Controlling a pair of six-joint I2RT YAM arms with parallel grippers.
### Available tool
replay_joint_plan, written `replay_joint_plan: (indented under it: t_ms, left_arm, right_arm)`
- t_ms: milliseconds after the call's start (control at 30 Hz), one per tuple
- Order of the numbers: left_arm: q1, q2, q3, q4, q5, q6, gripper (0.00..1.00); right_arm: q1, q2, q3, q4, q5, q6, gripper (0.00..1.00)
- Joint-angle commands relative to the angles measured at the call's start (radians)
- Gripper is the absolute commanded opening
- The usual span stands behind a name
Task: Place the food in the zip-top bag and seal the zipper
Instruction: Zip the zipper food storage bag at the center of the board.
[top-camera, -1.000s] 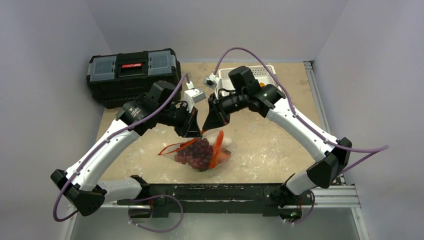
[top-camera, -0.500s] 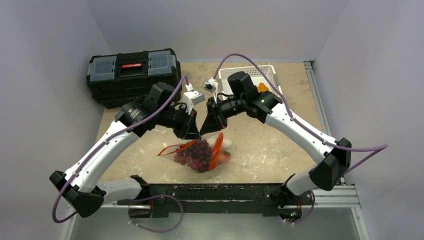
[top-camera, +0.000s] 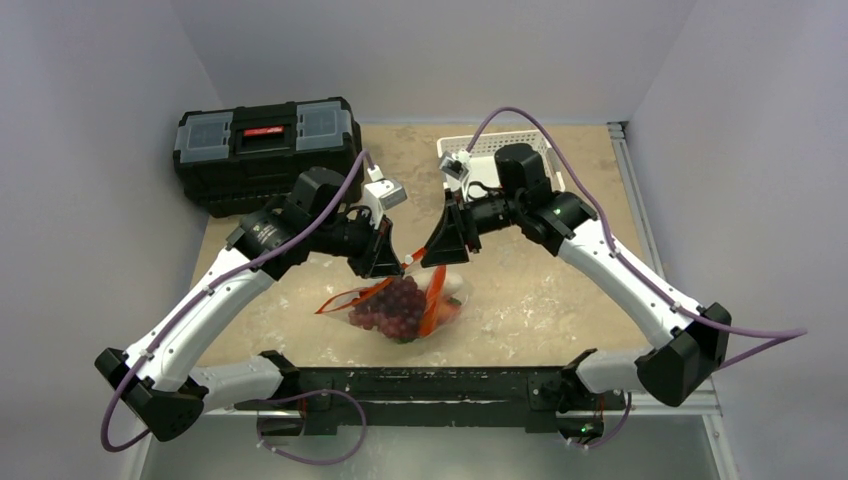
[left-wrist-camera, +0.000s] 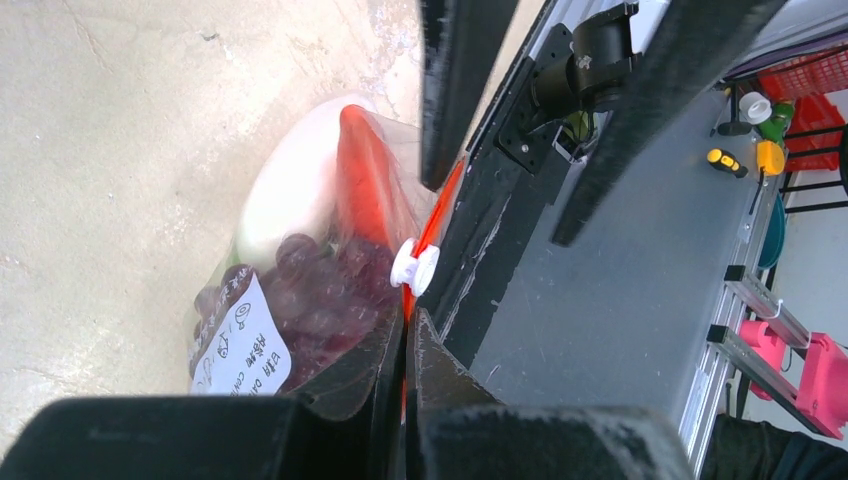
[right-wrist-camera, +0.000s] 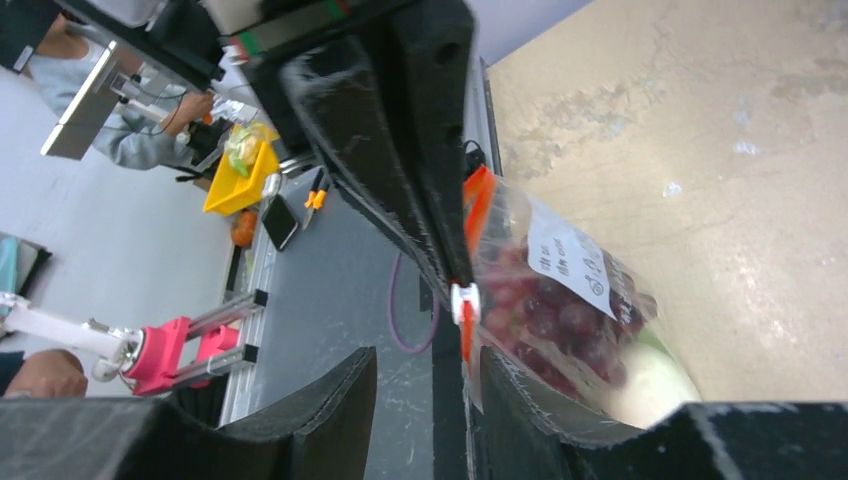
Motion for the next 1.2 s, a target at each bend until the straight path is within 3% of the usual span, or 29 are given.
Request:
replay_joint_plan:
  t_ms: [0, 233, 800, 867, 1033, 1067, 1167]
  left_arm:
    - [0.004, -0.03, 0.009, 0.075, 0.024, -0.013, 0.0]
    - [0.004, -0.022, 0.015, 0.072, 0.032, -0.015, 0.0]
    - [0.003, -0.016, 0.037, 0.063, 0.038, -0.021, 0.0]
    - [0.004, -0.017, 0.037, 0.061, 0.037, -0.021, 0.0]
    - [0.003, -0.014, 0.043, 0.049, 0.043, -0.025, 0.0]
    - [0.003, -0.01, 0.052, 0.039, 0.045, -0.026, 0.02]
    - [0.005, -0.004, 0.058, 0.035, 0.062, -0.042, 0.37]
  right_arm:
    - [0.008, -0.038, -0.012, 0.051, -0.061, -0.047, 0.4]
    - [0.009, -0.03, -0.052, 0.187, -0.063, 0.049, 0.16]
    - [0.021, -0.004, -0.069, 0.227, -0.027, 0.074, 0.09]
    - [0.021, -0.004, -0.075, 0.229, -0.027, 0.072, 0.0]
    - [0.021, -0.025, -0.099, 0.235, 0.024, 0.074, 0.0]
    - [0.021, -0.046, -0.11, 0.248, 0.039, 0.074, 0.0]
    - [0.02, -0.094, -0.168, 0.359, 0.04, 0.146, 0.0]
